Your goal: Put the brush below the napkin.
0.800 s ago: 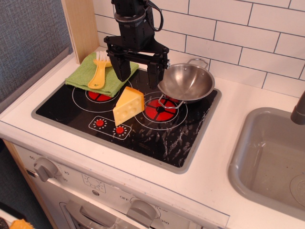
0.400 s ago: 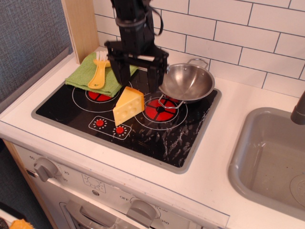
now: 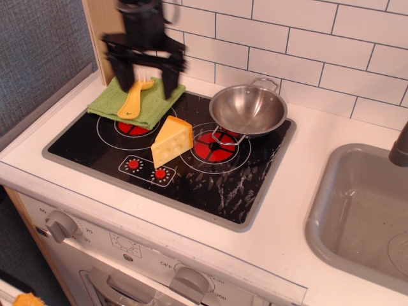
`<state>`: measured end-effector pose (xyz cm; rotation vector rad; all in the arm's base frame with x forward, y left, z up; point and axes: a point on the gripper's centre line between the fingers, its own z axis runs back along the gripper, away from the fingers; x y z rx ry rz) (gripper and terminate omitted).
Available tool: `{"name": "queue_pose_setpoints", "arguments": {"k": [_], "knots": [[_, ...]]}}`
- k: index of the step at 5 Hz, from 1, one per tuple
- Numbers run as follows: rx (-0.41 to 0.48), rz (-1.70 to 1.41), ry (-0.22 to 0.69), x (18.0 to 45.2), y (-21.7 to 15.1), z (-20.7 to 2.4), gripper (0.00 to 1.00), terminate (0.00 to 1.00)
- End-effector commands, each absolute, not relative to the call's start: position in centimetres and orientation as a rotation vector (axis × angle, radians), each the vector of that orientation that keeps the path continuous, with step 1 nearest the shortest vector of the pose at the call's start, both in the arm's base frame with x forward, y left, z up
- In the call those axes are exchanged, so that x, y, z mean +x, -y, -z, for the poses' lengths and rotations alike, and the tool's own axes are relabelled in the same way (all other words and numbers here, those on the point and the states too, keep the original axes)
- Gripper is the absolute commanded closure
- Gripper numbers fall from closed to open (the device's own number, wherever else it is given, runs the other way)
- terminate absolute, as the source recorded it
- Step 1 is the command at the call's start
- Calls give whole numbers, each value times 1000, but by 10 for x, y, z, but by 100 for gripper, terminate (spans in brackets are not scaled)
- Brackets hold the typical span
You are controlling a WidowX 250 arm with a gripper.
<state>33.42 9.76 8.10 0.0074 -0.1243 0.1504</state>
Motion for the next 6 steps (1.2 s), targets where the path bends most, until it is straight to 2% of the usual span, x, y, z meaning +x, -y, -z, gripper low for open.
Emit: {"name": "queue_pose_setpoints", "arguments": {"k": [1,3,6], "knots": [[29,-270,176,351,-146,-89,0,0],[-11,-304,147,380,-150,-63,0,0],[-7,-365,143,391,-153,-46,0,0]]}}
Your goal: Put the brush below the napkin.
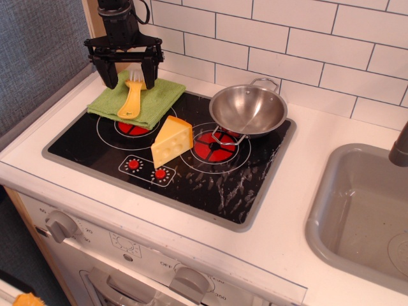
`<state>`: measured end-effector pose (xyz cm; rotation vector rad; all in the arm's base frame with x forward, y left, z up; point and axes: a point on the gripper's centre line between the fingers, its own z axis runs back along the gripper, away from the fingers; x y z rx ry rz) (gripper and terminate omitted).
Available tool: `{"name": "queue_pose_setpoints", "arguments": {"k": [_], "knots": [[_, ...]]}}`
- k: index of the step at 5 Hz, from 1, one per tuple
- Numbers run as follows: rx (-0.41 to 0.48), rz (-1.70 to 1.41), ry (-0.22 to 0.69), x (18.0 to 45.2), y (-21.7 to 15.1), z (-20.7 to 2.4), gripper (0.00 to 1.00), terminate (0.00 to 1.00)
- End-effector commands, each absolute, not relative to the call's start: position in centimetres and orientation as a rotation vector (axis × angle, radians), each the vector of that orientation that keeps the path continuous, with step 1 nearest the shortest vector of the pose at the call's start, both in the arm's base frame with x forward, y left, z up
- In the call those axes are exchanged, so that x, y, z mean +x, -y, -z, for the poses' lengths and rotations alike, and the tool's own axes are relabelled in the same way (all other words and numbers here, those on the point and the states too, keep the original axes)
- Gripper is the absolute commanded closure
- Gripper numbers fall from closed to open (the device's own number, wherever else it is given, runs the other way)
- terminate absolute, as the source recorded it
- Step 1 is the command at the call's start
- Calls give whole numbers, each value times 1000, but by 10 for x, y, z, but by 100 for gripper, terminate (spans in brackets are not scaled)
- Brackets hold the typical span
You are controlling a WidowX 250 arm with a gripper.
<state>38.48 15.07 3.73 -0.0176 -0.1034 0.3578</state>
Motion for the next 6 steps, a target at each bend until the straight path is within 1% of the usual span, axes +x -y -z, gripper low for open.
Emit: {"name": "queue_pose_setpoints", "arguments": {"k": [1,2,3,4,5,6], "knots": [[-5,-365,140,393,-150,-43,0,0],[2,-349,131,395,-142,-41,0,0],[-2,-333,143,395,-139,-46,100,0],[-13,-307,222,393,-137,-77,100,0],[-11,-299,318,379,-136,-112,100,0],[-36,-296,322,352,-132,-115,100,0]]}}
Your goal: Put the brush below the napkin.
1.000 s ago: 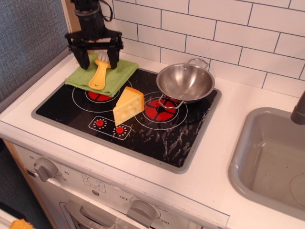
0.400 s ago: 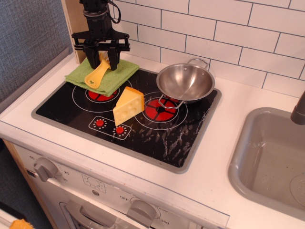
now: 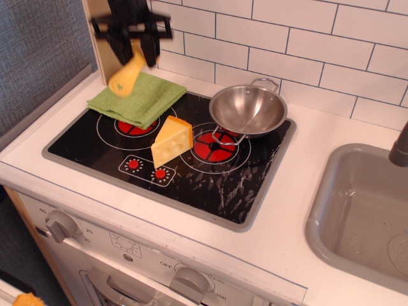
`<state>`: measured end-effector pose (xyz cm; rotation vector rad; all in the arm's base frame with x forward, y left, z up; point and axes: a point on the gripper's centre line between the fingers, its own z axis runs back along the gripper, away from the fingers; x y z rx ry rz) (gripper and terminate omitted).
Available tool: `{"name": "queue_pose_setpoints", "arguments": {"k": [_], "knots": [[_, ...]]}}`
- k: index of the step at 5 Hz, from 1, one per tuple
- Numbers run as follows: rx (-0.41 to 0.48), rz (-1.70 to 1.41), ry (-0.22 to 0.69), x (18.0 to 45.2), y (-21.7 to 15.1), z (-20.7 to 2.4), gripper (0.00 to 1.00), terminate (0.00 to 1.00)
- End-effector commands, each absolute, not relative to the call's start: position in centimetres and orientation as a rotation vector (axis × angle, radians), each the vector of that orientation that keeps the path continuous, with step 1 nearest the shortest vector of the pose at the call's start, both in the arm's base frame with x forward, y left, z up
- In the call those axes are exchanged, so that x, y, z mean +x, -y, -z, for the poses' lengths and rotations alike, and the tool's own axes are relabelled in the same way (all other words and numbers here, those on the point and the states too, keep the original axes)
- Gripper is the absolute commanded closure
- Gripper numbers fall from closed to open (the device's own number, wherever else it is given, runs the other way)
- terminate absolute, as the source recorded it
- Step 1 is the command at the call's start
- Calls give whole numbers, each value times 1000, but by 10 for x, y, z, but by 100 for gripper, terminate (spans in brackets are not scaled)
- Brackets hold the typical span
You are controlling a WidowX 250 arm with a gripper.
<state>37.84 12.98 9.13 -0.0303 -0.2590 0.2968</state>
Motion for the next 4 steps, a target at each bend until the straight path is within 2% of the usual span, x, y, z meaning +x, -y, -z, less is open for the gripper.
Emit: {"name": "queue_pose_setpoints", "arguments": {"k": [1,2,3,4], "knots": [[-60,-295,230,319,-124,-94,100,0],[-76,-294,162,291,-119,-75,100,0],[-87,-307,119,282,-119,-56,100,0],[-49,-308,108,288,-127,-49,100,0]]}}
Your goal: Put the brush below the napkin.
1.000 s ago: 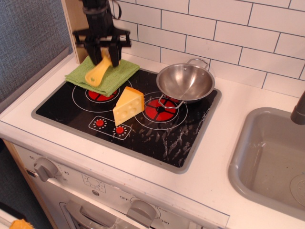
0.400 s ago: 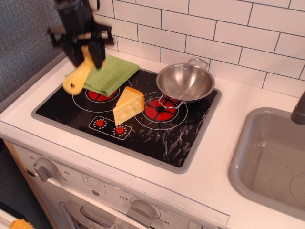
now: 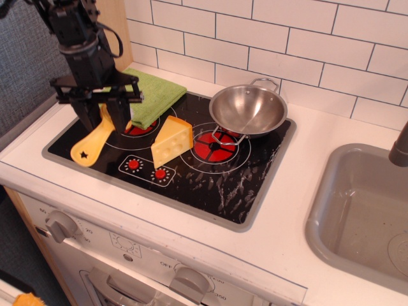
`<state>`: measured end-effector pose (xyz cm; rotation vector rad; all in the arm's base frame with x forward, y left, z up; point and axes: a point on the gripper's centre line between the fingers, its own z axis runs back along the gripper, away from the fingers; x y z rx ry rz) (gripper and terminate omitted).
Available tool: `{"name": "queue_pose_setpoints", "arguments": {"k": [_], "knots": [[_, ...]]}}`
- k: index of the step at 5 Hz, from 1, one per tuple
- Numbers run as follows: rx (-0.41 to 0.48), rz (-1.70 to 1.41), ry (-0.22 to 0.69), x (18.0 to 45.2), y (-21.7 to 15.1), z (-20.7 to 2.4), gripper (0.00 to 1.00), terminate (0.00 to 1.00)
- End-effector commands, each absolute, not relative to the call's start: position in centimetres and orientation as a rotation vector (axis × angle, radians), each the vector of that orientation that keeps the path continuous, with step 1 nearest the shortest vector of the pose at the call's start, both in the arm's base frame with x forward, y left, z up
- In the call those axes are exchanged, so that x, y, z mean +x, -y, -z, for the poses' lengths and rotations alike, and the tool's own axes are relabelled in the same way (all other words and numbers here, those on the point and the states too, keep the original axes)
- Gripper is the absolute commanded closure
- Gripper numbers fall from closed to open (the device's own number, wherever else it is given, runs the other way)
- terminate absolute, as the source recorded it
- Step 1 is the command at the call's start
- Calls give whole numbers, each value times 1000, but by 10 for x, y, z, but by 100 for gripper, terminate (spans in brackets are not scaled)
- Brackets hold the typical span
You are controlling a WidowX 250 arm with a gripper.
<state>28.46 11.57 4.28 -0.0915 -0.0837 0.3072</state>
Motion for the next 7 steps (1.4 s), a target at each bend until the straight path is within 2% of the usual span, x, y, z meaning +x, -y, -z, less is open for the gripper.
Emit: {"name": "queue_pose_setpoints", "arguments": {"k": [1,2,3,4,6,7], "knots": [[-11,-327,90,286,-140,-35,100,0],[-24,-344,61,283,-143,-23,0,0],[-8,-306,52,287,-133,-27,0,0],[8,-279,93,291,-129,-43,0,0],[89,-212,181,298,-115,-113,0,0],[66,-66,172,305,-102,-121,0,0]]}}
